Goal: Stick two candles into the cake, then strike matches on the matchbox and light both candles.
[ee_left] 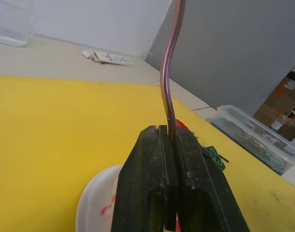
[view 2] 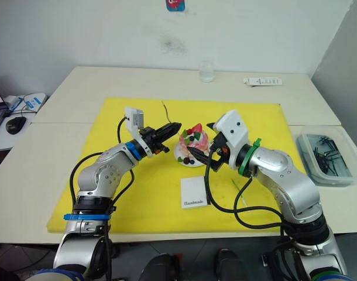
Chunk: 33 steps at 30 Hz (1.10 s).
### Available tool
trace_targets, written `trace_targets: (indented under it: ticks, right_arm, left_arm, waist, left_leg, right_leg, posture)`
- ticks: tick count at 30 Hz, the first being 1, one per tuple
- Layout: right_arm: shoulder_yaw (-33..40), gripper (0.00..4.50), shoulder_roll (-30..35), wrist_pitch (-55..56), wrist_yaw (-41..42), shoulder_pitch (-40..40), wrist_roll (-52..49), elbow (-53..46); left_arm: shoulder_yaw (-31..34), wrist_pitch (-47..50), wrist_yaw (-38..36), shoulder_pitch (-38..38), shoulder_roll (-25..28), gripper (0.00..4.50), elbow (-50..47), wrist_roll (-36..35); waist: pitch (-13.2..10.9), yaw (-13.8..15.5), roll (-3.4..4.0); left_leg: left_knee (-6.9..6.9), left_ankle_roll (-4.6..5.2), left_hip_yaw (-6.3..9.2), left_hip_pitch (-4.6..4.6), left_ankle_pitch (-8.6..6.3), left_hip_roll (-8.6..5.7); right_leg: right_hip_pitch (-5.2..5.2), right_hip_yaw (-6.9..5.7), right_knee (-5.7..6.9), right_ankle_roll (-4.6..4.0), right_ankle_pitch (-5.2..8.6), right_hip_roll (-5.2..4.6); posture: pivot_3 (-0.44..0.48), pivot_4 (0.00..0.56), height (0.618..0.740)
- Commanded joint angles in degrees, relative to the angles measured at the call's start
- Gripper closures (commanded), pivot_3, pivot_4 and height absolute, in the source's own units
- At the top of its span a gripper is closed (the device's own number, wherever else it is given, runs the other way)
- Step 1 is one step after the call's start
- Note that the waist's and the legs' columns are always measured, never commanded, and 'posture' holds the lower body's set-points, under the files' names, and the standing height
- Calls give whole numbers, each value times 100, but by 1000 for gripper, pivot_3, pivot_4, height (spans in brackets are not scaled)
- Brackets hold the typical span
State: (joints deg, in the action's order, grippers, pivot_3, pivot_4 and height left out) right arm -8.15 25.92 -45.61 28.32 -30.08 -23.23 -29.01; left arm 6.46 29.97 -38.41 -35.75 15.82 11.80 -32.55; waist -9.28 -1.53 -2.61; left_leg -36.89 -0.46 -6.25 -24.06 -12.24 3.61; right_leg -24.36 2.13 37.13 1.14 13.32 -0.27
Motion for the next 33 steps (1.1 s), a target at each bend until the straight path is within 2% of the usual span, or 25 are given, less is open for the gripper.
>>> trace_targets:
  ticks: [1,24,33]
  right_arm:
    - [123,44,36,12,-53,-112,41,-180]
    - [94,44,31,33,-61,-165,39,-75]
    - [100,44,46,59,-39,-159,55,-22]
  left_arm:
    - [-24,-167,-97,-127,-62,4500,-51,48]
    - [-327,-866,-293,258,67,4500,-190,750]
    - [-461,-1222,-251,371,-32,4500,-246,944]
  waist:
    - [0,0,0]
    - [0,0,0]
    - [0,0,0]
  left_leg:
    - [0,0,0,-1,0,0]
    - [0,0,0,0,0,0]
    - [0,0,0,0,0,1]
  right_leg:
    - [0,0,0,0,0,0]
    - [0,1,0,0,0,0]
    - [0,1,0,0,0,0]
  posture:
    - [0,150,740]
    - [0,150,740]
    - [0,150,740]
